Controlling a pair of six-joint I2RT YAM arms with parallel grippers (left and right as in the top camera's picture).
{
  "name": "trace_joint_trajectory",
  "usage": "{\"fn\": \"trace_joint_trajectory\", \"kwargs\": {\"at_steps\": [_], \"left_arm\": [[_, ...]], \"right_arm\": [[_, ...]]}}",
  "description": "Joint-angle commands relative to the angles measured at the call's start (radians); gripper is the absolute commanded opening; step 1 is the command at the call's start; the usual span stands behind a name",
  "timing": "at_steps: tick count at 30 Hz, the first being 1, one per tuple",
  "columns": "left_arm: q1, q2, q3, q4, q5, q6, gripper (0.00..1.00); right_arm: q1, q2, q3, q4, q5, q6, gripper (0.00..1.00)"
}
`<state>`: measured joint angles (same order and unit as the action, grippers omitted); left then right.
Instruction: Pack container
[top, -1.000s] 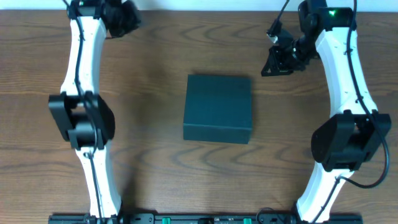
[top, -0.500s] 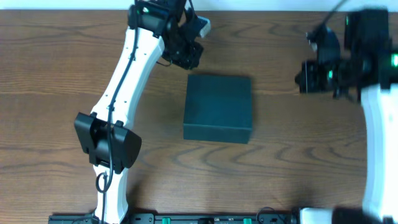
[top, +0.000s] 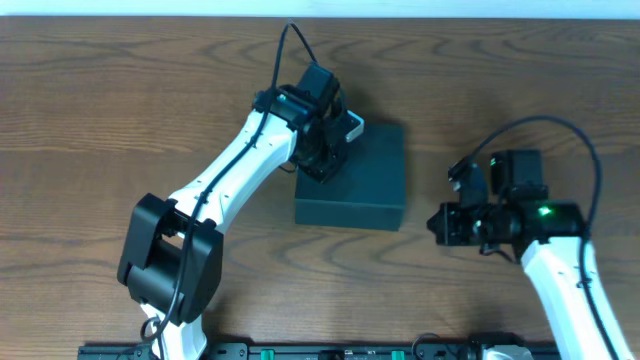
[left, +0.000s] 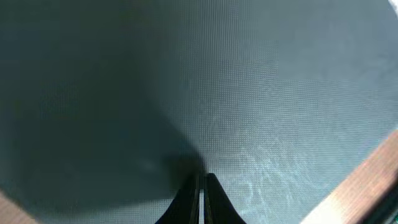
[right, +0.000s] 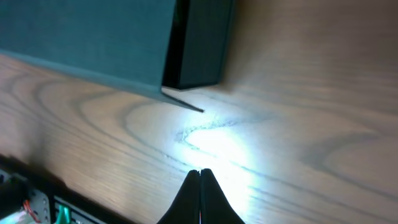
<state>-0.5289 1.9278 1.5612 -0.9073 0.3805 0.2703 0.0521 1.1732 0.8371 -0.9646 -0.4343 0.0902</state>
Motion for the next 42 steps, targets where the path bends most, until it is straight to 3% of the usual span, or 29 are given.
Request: {"fn": "trace_joint_trajectory", "kwargs": {"at_steps": [1, 8, 16, 20, 27, 34, 38, 42], "left_arm": [[-0.005, -0.016, -0.064, 0.022, -0.018, 0.022, 0.06], [-0.009, -0.016, -0.097, 0.027, -0.017, 0.021, 0.06], [-0.009, -0.016, -0.097, 0.027, -0.017, 0.021, 0.06], [-0.009, -0.017, -0.097, 0.026, -0.017, 0.022, 0.06], [-0.009, -0.017, -0.097, 0.021, -0.017, 0.021, 0.06], [-0.008, -0.035, -0.084, 0.003, -0.017, -0.006, 0.06], [0.003, -0.130, -0.037, -0.050, -0.019, -0.039, 0.06], [0.050, -0.293, -0.031, -0.028, -0.026, -0.092, 0.06]], "right_arm": [[0.048, -0.004, -0.078, 0.051, -0.036, 0.081, 0.02], [0.205, -0.003, -0.244, 0.364, -0.040, 0.303, 0.02], [0.453, 0.026, -0.380, 0.762, 0.282, 0.602, 0.02], [0.509, 0.095, -0.387, 0.838, 0.411, 0.653, 0.02], [0.511, 0.188, -0.386, 0.968, 0.431, 0.657, 0.02], [0.507, 0.160, -0.358, 0.951, 0.315, 0.636, 0.01], [0.479, 0.025, -0.261, 0.740, 0.284, 0.549, 0.01], [0.410, -0.143, -0.119, 0.553, 0.428, 0.395, 0.02]]}}
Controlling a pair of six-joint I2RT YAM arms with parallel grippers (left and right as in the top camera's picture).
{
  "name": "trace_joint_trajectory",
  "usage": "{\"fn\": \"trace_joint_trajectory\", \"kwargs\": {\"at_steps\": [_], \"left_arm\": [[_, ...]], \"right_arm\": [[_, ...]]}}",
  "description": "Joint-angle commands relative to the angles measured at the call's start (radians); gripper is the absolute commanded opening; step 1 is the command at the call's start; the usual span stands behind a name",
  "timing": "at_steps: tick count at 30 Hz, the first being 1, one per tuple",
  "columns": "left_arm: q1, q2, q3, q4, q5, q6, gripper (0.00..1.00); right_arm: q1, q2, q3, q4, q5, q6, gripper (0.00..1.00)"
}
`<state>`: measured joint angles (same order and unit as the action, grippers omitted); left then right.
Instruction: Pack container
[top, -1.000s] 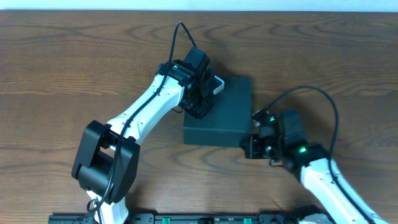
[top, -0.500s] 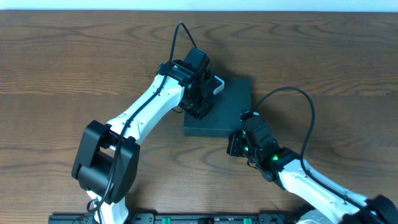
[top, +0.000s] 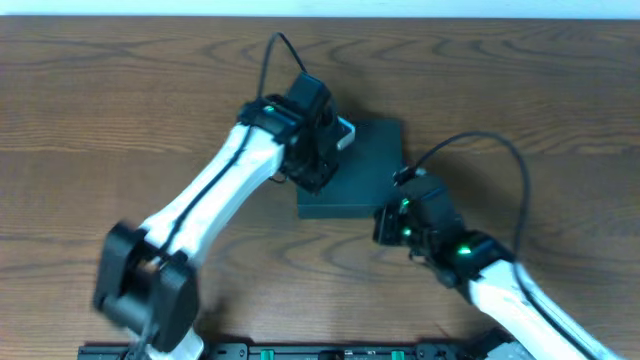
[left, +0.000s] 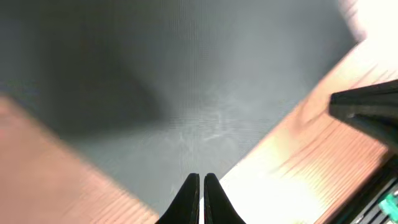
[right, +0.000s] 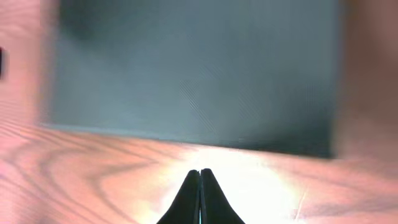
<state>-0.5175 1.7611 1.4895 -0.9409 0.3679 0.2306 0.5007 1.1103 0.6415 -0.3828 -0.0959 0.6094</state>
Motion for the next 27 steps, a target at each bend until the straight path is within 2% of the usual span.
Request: {"fn": "trace_joint_trajectory", "kwargs": {"at_steps": [1, 3, 4, 5, 6, 7, 27], "left_arm": [[0.064, -0.171, 0.041, 0.013, -0.012, -0.089, 0.06], [0.118, -0.247, 0.041, 0.014, -0.012, -0.124, 0.06], [0.132, -0.267, 0.041, 0.014, -0.012, -0.124, 0.06], [0.150, -0.289, 0.041, 0.013, -0.012, -0.124, 0.16], [0.169, -0.312, 0.041, 0.013, -0.013, -0.124, 0.66], [0.179, -0.325, 0.041, 0.013, -0.013, -0.124, 0.96], [0.188, -0.333, 0.037, 0.004, -0.013, -0.123, 0.96]], "right_arm": [[-0.076, -0.123, 0.110, -0.050, 0.116, -0.179, 0.01], [-0.154, -0.189, 0.150, -0.056, 0.117, -0.257, 0.02], [-0.175, -0.206, 0.157, -0.055, 0.117, -0.264, 0.10], [-0.204, -0.229, 0.160, -0.051, 0.123, -0.263, 0.44], [-0.229, -0.249, 0.160, -0.045, 0.122, -0.263, 0.99], [-0.243, -0.256, 0.160, -0.042, 0.122, -0.263, 0.99], [-0.256, -0.177, 0.160, -0.230, 0.122, -0.263, 0.99]]}}
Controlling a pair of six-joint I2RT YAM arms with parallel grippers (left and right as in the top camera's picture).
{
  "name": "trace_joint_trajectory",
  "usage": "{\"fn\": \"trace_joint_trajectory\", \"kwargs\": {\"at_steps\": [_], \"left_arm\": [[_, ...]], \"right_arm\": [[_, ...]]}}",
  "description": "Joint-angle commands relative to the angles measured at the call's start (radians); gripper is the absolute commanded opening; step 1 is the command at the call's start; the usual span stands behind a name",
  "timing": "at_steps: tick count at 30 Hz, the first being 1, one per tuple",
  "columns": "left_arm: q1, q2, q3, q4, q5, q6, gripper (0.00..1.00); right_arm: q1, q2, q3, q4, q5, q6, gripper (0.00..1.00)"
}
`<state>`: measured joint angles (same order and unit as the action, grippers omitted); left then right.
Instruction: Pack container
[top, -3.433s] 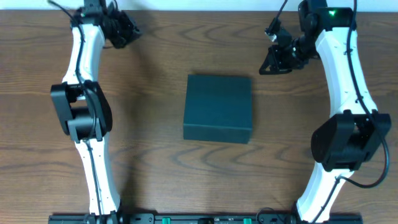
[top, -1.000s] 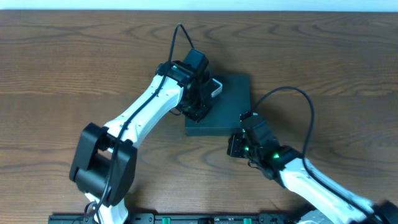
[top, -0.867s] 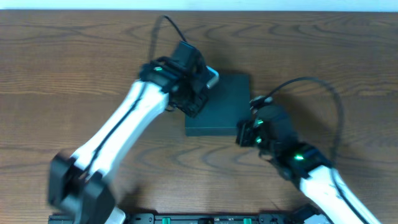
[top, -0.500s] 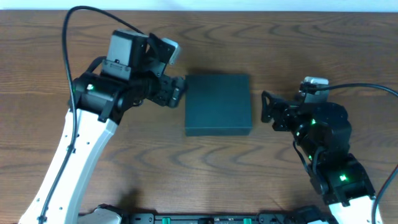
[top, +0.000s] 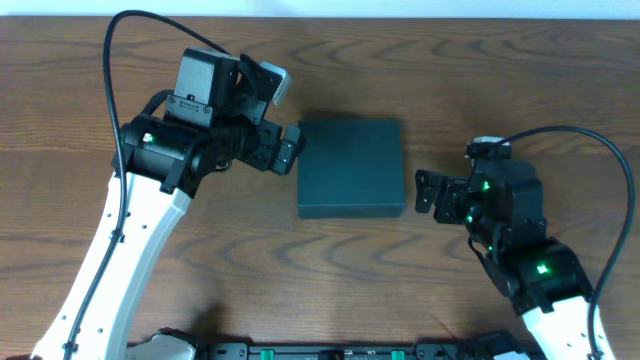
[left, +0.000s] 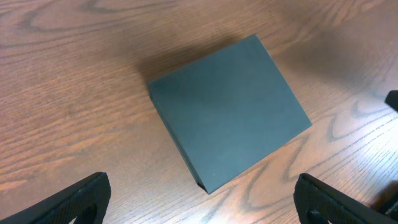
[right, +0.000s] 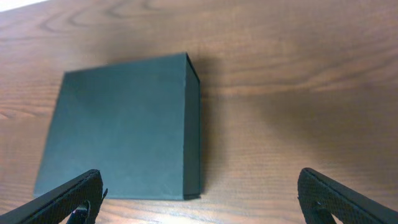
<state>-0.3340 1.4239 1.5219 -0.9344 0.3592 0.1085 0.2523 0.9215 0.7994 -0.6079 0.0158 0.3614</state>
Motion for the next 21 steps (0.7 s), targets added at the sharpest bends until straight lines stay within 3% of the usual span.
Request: {"fn": "trace_joint_trajectory", "kwargs": {"at_steps": [1, 5, 10, 14, 21], "left_arm": [[0.005, 0.003, 0.005, -0.017, -0.006, 0.000, 0.95], [0.004, -0.031, 0.005, -0.032, -0.084, 0.014, 0.95], [0.043, -0.137, -0.047, 0.129, -0.283, -0.068, 0.95], [0.111, -0.267, -0.222, 0.286, -0.273, -0.092, 0.95], [0.242, -0.592, -0.690, 0.554, -0.188, -0.187, 0.95]], "right_arm": [[-0.008, 0.019, 0.002, -0.010, 0.010, -0.015, 0.99], [-0.008, 0.044, 0.002, -0.022, 0.010, -0.015, 0.99], [-0.008, 0.069, 0.002, -0.025, 0.010, -0.015, 0.99], [-0.008, 0.082, 0.002, -0.025, 0.010, -0.015, 0.99], [-0.008, 0.087, 0.002, -0.025, 0.010, -0.015, 0.99]]}}
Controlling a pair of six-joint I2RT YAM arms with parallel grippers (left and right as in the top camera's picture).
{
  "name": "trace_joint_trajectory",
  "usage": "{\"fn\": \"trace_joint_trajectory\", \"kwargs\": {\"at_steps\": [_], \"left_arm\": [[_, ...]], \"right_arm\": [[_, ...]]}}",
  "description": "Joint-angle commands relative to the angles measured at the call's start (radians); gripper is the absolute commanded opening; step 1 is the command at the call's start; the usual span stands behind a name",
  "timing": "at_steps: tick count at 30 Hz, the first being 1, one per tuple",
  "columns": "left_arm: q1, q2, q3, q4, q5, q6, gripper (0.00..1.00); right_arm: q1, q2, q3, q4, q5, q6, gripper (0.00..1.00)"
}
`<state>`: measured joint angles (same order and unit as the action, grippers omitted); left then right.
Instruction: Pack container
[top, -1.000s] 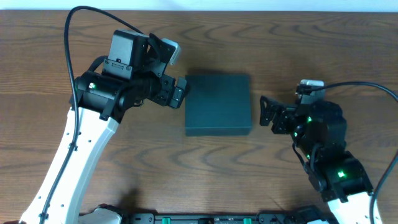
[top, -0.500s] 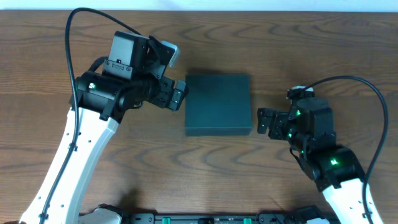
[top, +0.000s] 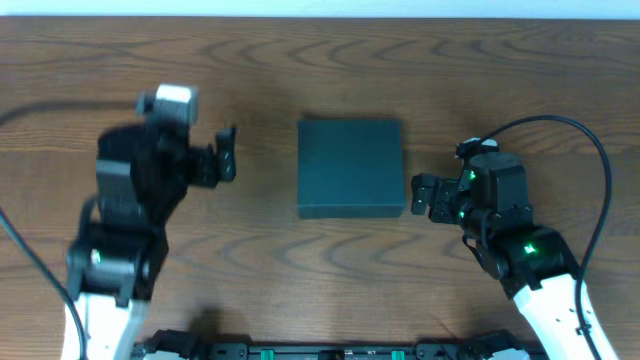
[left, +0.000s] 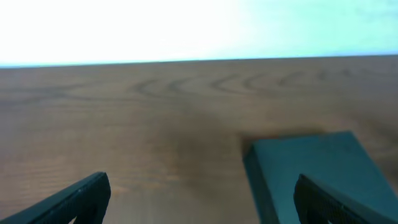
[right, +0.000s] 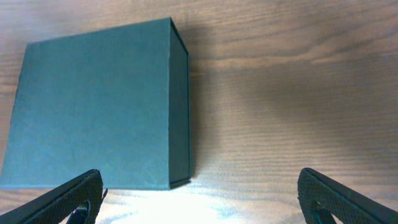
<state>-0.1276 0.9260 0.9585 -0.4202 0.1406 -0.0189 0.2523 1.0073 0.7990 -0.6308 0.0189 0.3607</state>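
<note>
A closed dark teal box (top: 350, 168) lies flat on the wooden table, its lid on. My left gripper (top: 226, 162) is open, well to the left of the box and apart from it. In the left wrist view the box (left: 317, 177) shows low at the right, with bare wood between the wide-spread fingers (left: 74, 198). My right gripper (top: 422, 196) is open just off the box's front right corner, holding nothing. The right wrist view looks down on the box (right: 93, 106) at the left, and its fingers (right: 341, 198) stand wide apart.
The brown wooden table (top: 520, 80) runs on all sides of the box. A pale wall or edge (left: 186, 25) shows beyond the table's far side. A black rail with connectors (top: 330, 352) runs along the near edge between the arm bases.
My left gripper has moved from beside the box's left edge to well left of it, and its camera now looks along the table. The right gripper stays open near the box's right side.
First my left gripper was shut and low on the box's top at its back left, with the right one shut over the table to the right. Then both were shut at the box. Later both stood open on either side, and now the left is farther off.
</note>
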Motion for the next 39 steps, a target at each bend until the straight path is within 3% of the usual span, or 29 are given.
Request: {"fn": "trace_joint_trajectory", "kwargs": {"at_steps": [1, 9, 15, 25, 39], "left_arm": [[0.050, -0.148, -0.186, 0.064, 0.034, -0.071, 0.95], [0.143, -0.583, -0.536, 0.111, 0.032, -0.140, 0.96], [0.183, -0.792, -0.698, 0.111, 0.032, -0.147, 0.96], [0.186, -0.923, -0.879, 0.163, 0.018, -0.257, 0.95], [0.185, -0.921, -0.879, 0.163, 0.016, -0.217, 0.95]], "right_arm": [[-0.008, 0.001, 0.002, -0.002, 0.007, -0.014, 0.99], [-0.008, 0.001, 0.002, -0.002, 0.007, -0.014, 0.99], [-0.008, 0.001, 0.002, -0.002, 0.007, -0.014, 0.99], [-0.008, 0.001, 0.002, -0.002, 0.007, -0.014, 0.99], [-0.008, 0.001, 0.002, -0.002, 0.007, -0.014, 0.99]]}}
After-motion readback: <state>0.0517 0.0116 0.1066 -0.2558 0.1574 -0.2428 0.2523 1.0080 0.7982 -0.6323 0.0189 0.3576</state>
